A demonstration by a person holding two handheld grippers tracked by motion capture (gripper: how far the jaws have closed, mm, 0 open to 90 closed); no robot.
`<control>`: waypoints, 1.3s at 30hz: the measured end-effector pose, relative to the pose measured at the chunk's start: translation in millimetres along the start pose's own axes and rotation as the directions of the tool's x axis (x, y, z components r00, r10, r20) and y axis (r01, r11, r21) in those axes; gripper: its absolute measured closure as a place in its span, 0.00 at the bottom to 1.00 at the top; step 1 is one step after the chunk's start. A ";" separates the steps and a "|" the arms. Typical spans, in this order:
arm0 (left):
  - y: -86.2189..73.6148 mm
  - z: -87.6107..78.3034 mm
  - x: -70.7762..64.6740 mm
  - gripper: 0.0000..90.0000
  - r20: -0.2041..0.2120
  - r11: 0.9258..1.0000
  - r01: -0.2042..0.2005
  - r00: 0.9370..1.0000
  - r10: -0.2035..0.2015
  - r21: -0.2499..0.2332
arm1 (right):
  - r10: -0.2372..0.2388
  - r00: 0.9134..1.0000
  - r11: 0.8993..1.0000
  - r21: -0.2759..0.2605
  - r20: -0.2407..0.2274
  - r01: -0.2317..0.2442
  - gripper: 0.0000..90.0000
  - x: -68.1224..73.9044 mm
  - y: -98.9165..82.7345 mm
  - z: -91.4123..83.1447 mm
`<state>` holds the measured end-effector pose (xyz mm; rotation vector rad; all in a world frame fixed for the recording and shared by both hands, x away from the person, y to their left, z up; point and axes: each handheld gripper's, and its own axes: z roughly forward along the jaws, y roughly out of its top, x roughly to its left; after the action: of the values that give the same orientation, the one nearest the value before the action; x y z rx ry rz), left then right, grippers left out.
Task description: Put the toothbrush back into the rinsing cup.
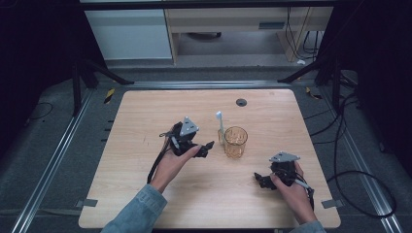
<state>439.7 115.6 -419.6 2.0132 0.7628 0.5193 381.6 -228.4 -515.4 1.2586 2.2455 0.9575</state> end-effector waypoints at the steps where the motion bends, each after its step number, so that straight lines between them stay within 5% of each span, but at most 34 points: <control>1: -2.0 -2.0 2.4 0.09 -0.006 1.000 0.002 1.000 -0.002 0.006 | -0.001 1.000 1.000 0.000 0.001 0.001 0.00 -0.1 0.0 0.0; 15: -37.4 -30.9 45.7 0.08 -0.091 0.995 0.072 0.994 -0.066 0.063 | 0.001 1.000 1.000 0.001 0.002 -0.001 0.00 0.0 0.0 0.1; 24: -63.8 -44.3 63.5 0.08 -0.151 0.983 0.104 0.985 -0.081 0.150 | 0.002 1.000 1.000 0.001 0.000 -0.002 0.00 0.0 0.0 0.0; 29: -81.6 -52.4 78.1 0.08 -0.196 0.972 0.147 0.974 -0.111 0.182 | 0.000 1.000 1.000 0.000 0.000 0.000 0.00 -0.1 0.0 0.0; 39: -114.0 -68.2 117.5 0.07 -0.290 0.939 0.265 0.937 -0.197 0.217 | 0.002 1.000 1.000 0.001 0.000 -0.002 0.00 0.1 0.0 0.0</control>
<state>446.8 284.1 -474.5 2.0696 1.2722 0.5808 381.6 -228.3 -515.4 1.2619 2.2451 0.9575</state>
